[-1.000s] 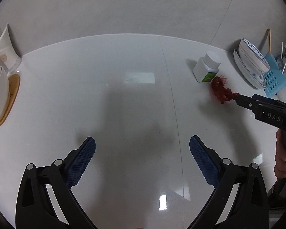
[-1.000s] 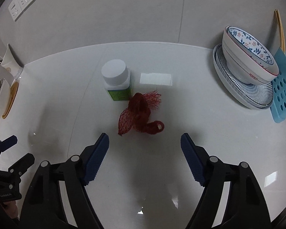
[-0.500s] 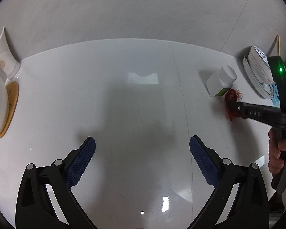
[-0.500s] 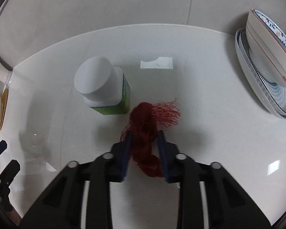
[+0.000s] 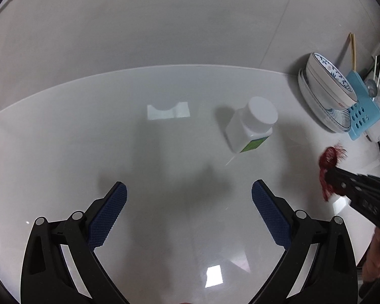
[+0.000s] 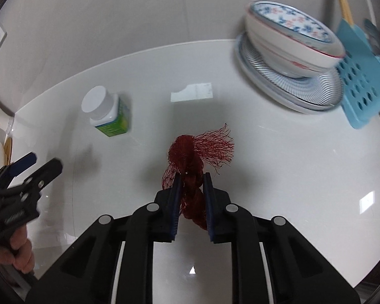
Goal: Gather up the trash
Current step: 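Grasp the red mesh bag with the right tool while the left tool grasps the white pill bottle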
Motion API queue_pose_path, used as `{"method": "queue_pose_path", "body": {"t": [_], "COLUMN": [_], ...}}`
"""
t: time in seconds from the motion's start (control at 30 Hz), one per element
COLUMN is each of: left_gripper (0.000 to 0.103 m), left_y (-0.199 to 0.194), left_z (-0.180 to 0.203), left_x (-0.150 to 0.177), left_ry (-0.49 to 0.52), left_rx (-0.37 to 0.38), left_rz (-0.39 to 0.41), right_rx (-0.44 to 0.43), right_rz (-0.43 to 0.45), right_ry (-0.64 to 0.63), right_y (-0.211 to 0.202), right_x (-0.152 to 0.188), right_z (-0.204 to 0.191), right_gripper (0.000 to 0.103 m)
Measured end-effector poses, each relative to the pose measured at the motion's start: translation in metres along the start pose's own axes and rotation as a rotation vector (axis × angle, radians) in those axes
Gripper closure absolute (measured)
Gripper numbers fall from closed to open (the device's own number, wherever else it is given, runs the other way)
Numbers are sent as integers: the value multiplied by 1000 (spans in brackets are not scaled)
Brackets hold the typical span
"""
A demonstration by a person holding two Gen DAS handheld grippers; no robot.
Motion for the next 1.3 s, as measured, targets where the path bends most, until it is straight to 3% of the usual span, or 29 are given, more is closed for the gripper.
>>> {"method": "queue_pose_path", "body": {"t": [0.27,0.57,0.67,0.73,0.8,1.3], "left_gripper": [6,12,22,46,59,61], "left_y": [25,43,47,51,52,-12], "left_z": [61,85,89,90,88,63], "left_x": [-23,-38,-41,-42,-39,18], "left_ry": [39,41,45,54,53,56], "left_rx": [6,-28,-44,-56,-47,-16], "left_rz": [26,54,54,55,41,13], "right_rx": [32,68,74,76,74,5], "right_rz": [50,72,81,87,92,136], "right_ry": [83,156,168,170,171,113], "right_y": [-43,-70,-83,-89,-90,-100], "right_x": [14,40,54,62,60,42], "right_z": [46,83,86,86,86,38], "right_gripper": [87,87,87,87,87,87]}}
Point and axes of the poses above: each gripper's, at about its wrist camera, not at the fingertips, and y roughly the way its jaws point, z to its right, x to its underside, the point moved 9 cm from there along y, roughly the way its jaws point, and after that the axes turned 12 degrees about -x, right-handed, at the moved point
